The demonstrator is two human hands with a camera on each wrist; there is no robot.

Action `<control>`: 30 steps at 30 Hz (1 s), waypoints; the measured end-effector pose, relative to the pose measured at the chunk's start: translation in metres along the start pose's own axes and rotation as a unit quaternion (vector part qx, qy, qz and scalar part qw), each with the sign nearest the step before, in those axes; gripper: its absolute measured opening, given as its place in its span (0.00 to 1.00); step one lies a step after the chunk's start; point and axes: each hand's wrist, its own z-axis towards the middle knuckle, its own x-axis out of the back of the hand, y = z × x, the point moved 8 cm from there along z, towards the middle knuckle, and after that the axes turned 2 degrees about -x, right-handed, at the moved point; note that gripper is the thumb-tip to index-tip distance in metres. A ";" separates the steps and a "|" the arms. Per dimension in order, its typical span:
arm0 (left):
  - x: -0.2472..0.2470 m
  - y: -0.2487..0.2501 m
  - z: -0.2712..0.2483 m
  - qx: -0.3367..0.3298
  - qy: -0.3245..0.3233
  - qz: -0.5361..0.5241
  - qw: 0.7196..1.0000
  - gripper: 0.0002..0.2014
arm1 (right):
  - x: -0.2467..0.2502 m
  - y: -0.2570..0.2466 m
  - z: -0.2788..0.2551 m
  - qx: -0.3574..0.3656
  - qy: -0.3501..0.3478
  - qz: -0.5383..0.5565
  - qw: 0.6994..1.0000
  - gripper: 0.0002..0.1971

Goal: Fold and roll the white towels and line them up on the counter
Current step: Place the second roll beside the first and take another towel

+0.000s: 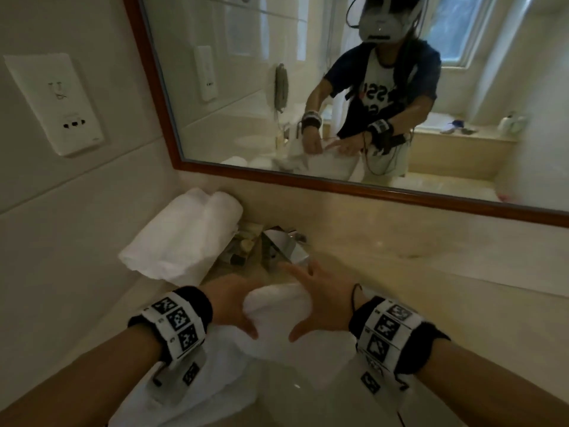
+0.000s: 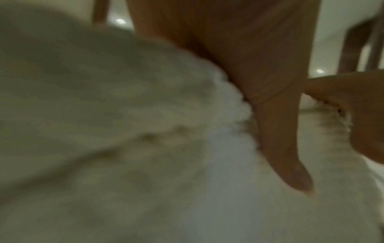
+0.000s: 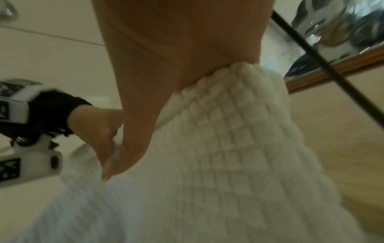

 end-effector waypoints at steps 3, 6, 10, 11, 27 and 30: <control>-0.004 0.027 0.010 0.017 -0.016 0.082 0.996 0.31 | -0.002 0.058 -0.042 -0.059 -0.020 -0.068 0.996 0.59; -0.007 0.062 0.014 0.042 -0.017 0.086 0.995 0.24 | -0.004 0.113 -0.089 -0.104 -0.030 -0.121 0.987 0.56; -0.006 0.147 0.026 0.026 0.006 0.073 0.997 0.19 | 0.021 0.183 -0.147 -0.156 0.022 -0.155 0.975 0.40; -0.002 0.174 0.031 0.014 0.025 0.058 0.998 0.17 | 0.033 0.202 -0.164 -0.177 0.036 -0.159 0.971 0.38; 0.043 0.527 0.066 -0.205 0.213 0.136 0.946 0.20 | 0.148 0.405 -0.443 -0.410 0.209 -0.201 0.865 0.20; -0.036 0.517 0.088 -0.217 0.097 0.098 0.966 0.16 | 0.069 0.412 -0.448 -0.398 0.103 -0.169 0.896 0.34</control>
